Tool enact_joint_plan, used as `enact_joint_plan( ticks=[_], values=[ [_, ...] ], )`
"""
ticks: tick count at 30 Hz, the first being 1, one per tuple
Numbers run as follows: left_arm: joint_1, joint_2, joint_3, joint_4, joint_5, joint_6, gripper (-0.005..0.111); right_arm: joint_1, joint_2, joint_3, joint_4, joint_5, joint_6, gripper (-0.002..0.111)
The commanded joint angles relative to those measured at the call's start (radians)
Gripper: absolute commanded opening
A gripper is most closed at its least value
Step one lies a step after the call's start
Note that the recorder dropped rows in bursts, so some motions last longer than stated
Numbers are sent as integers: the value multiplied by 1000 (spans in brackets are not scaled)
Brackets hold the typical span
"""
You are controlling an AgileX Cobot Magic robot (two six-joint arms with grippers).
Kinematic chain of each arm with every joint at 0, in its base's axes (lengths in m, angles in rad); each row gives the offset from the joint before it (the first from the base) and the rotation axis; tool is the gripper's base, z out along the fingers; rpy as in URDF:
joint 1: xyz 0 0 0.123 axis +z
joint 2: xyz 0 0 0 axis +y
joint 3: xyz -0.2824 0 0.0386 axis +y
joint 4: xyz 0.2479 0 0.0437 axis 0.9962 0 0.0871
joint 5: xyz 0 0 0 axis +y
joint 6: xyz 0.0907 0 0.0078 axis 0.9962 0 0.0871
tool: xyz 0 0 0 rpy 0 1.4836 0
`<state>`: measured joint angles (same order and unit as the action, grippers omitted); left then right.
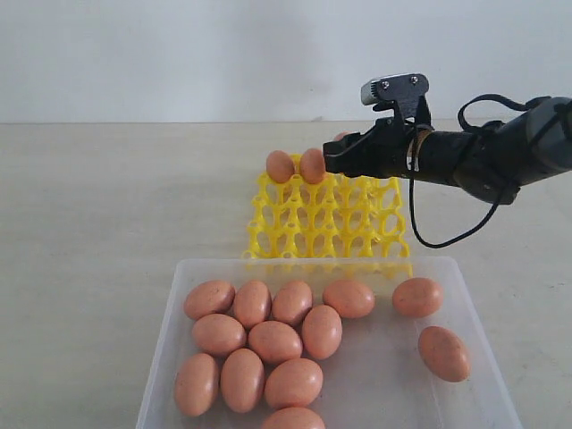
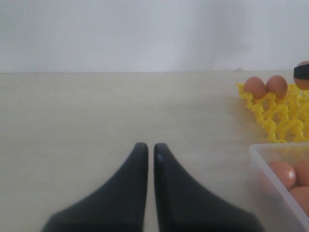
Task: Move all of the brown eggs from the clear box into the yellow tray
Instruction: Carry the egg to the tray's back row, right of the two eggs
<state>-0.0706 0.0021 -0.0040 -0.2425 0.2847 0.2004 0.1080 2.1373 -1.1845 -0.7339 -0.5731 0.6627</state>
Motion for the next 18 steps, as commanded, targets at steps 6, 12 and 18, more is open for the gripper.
enact_joint_plan(
  ticks=[6, 12, 18],
  values=[
    [-9, -2, 4, -1, -1, 3, 4, -8, 1, -3, -18, 19, -85, 0],
    [-9, -2, 4, -1, -1, 3, 4, -8, 1, -4, -5, 19, -157, 0],
    [-9, -2, 4, -1, -1, 3, 4, -8, 1, -4, 28, 19, -208, 0]
  ],
)
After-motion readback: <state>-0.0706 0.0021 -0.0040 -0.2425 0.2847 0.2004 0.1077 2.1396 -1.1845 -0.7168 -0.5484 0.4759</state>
